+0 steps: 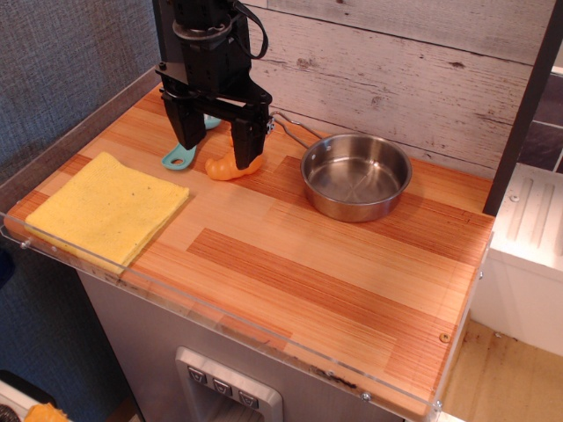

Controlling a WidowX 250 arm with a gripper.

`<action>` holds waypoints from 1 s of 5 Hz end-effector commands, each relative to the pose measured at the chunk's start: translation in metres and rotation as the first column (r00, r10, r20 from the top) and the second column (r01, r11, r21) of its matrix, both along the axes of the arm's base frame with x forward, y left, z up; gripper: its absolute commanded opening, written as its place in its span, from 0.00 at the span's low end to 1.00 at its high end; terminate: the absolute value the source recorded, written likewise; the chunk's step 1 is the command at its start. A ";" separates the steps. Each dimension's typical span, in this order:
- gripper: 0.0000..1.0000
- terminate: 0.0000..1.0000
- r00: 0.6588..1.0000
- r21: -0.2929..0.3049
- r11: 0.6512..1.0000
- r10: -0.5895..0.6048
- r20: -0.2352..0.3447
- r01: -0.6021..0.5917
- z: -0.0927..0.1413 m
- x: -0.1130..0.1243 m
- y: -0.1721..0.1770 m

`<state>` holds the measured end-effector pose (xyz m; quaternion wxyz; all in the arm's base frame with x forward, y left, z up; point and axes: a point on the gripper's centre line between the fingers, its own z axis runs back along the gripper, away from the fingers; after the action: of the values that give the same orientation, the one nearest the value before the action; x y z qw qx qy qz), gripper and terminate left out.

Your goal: Move the yellow towel to the front right corner of the table

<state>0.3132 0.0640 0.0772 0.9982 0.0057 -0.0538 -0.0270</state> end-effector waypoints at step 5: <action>1.00 0.00 0.999 0.035 0.999 -0.028 -0.026 0.029 -0.023 -0.058 0.079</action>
<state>0.2525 0.1372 0.0444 0.9985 0.0122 -0.0267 -0.0462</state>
